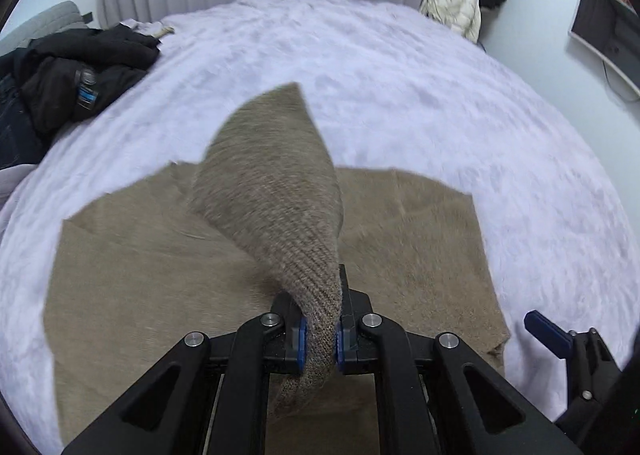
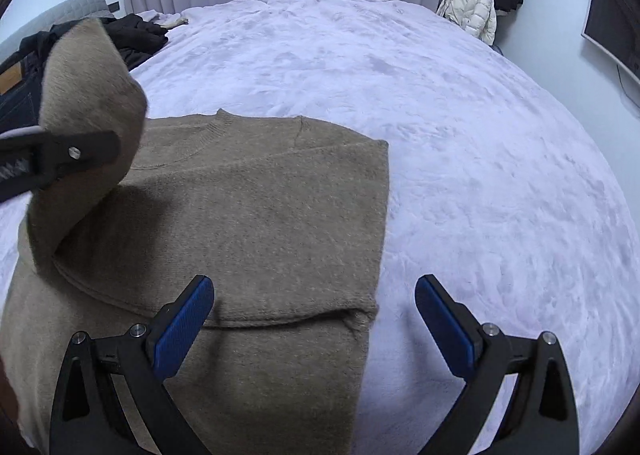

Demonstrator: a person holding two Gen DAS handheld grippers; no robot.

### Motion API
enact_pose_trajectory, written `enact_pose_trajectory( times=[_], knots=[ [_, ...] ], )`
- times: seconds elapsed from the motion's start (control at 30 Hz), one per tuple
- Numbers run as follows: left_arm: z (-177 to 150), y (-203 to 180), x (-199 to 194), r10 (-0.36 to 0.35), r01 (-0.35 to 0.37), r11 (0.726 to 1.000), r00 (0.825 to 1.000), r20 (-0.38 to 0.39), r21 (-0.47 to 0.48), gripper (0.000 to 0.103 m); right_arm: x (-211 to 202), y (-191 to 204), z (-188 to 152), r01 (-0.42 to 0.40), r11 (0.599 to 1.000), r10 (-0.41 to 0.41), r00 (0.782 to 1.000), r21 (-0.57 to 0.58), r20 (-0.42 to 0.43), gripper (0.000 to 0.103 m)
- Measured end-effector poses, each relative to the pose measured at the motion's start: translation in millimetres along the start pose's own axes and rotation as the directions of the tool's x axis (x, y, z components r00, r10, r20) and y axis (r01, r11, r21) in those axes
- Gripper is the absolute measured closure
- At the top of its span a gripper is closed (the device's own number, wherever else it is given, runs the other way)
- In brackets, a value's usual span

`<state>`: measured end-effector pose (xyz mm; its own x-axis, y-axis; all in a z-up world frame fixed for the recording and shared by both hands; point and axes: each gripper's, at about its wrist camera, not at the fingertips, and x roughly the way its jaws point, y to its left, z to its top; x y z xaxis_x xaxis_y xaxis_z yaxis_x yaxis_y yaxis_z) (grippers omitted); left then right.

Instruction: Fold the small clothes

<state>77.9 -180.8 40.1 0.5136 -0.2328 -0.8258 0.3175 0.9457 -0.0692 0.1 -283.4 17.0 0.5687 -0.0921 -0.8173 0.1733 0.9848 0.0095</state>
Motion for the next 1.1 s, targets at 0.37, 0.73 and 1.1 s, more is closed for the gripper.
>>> enact_pose_trajectory(
  times=[0.37, 0.73, 1.1],
  knots=[
    [-6, 9, -17, -0.116, 0.115, 0.993, 0.993, 0.027, 0.018, 0.007, -5, -25, -17, -0.108, 0.994, 0.107, 0.994, 0.027, 0.030, 0.002],
    [-38, 155, -41, 0.085, -0.072, 0.977, 0.994, 0.062, -0.199, 0.007, -6, 7, 1, -0.286, 0.958, 0.286, 0.958, -0.003, 0.033, 0.002],
    [-68, 210, -16, 0.074, -0.078, 0.969, 0.997, -0.026, -0.236, 0.007, 30, 1, 4, -0.228, 0.963, 0.234, 0.972, 0.146, -0.025, 0.075]
  ],
)
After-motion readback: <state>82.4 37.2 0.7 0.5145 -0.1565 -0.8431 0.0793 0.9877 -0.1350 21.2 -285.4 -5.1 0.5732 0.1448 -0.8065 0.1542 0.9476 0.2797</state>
